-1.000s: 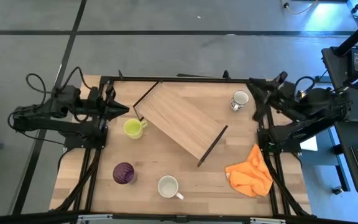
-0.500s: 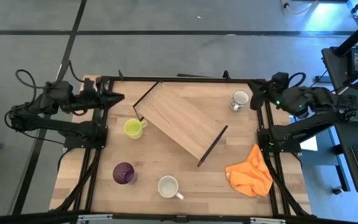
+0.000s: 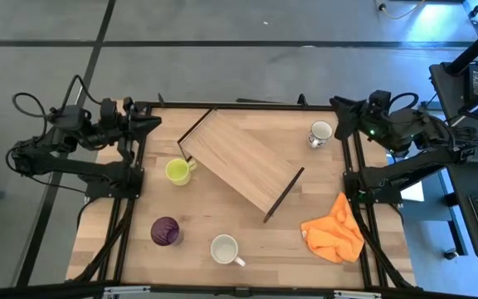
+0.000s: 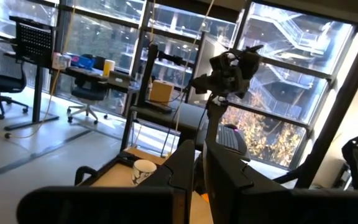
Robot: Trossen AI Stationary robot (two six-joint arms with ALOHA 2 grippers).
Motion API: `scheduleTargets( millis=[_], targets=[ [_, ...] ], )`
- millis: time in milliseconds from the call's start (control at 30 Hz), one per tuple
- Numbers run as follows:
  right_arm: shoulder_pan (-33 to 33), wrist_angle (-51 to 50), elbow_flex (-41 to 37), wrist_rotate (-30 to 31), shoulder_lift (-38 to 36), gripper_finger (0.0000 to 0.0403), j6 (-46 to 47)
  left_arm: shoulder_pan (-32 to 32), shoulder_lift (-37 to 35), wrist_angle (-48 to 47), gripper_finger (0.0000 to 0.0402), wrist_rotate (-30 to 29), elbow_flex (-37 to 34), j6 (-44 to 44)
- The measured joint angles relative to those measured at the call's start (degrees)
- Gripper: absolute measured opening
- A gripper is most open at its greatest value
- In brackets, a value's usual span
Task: Stack small to large cups/mugs on shelf
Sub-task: Put the violet glass on the shelf
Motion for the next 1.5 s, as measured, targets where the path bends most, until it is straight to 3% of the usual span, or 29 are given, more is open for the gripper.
scheduleTargets(
  millis=[700,933,1200,1500],
  targets=[
    [0.0,2.7,0.0,-2.9,3.1,0.0101,-1.0,0.0,0.3,0.8,0.0031,-0.6,0.0,2.2],
    [0.0,3.7,0.0,-4.2,5.4,0.0101,-5.6,0.0,0.3,1.1,0.0031,-0.7,0.0,3.0],
    [0.0,5.0,0.0,-4.4,8.7,0.0101,-2.5,0.0,0.3,-0.6,0.0031,-1.4,0.0,3.9],
    [-2.6,4.7,0.0,-14.2,11.3,0.0101,-5.4,0.0,0.3,-6.8,0.0031,-3.8,0.0,2.5]
  ],
)
